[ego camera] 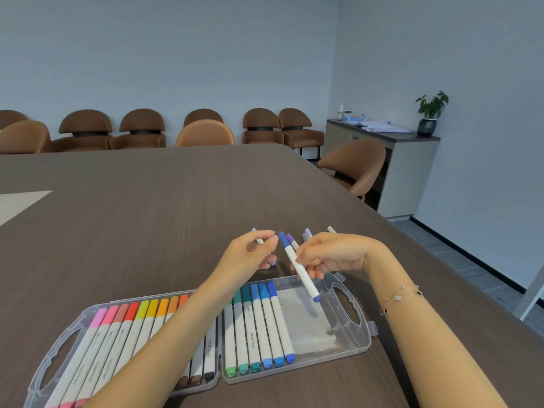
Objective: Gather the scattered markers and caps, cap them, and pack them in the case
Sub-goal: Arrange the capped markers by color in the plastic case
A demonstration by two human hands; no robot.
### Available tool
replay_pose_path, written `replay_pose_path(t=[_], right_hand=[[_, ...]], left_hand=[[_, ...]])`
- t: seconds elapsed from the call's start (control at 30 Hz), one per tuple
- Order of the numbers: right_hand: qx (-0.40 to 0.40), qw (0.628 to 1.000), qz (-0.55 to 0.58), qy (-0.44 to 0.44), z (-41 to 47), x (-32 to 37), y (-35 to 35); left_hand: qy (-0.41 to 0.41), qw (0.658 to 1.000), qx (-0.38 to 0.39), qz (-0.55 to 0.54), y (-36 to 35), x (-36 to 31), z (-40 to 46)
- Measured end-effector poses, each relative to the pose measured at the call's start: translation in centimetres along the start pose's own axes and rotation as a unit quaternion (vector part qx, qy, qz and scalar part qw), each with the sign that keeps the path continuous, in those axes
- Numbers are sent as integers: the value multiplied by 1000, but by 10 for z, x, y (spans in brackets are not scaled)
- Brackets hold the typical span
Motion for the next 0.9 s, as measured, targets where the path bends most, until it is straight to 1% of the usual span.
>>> replay_pose_path(t=[0.07, 0.13, 0.2, 0.27, 0.33, 0.43, 0.53, 0.6, 0.7, 0.77, 0.83, 0.9], right_hand=[[43, 999, -13, 5, 1, -1, -4], [74, 997, -17, 2, 2, -3, -6], [82, 996, -21, 2, 2, -5, -6], [68, 997, -26, 2, 1, -6, -1], [21, 1000, -19, -1, -1, -10, 7], [-115, 993, 5, -10, -2, -19, 21], [-261, 965, -9, -7, 5, -30, 30], [-322, 945, -60, -6, 12, -36, 32], [-365, 921, -136, -8, 21, -43, 32], [-375, 914, -156, -9, 26, -46, 31], [-377, 911, -168, -10, 30, -48, 30], [-379, 908, -178, -11, 32, -47, 28]], left_hand=[[12, 1000, 18, -17, -9, 1, 1], [9, 1000, 14, -1, -17, 7, -1], [19, 1000, -9, -24, -17, 10, -2], [50, 995, -15, -83, -11, 7, -2], [69, 993, 3, -98, -3, 5, -4], [77, 994, 65, -43, 0, 8, -15], [71, 992, 101, 21, -3, 16, -19], [46, 992, 103, 65, -2, 20, -16], [17, 985, 109, 129, -4, 24, -16], [3, 980, 105, 167, -6, 26, -16], [-23, 969, 92, 229, -7, 26, -15], [-44, 962, 78, 258, -10, 26, -15]])
Point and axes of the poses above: each hand's wrist, its own z-axis towards the middle knuckle, its own y-axis out of the back of the hand, x = y × z, the point moved 1 cm from there along z, towards the middle knuckle, and after that the axes turned 5 degrees about -z, right-handed, at the moved point
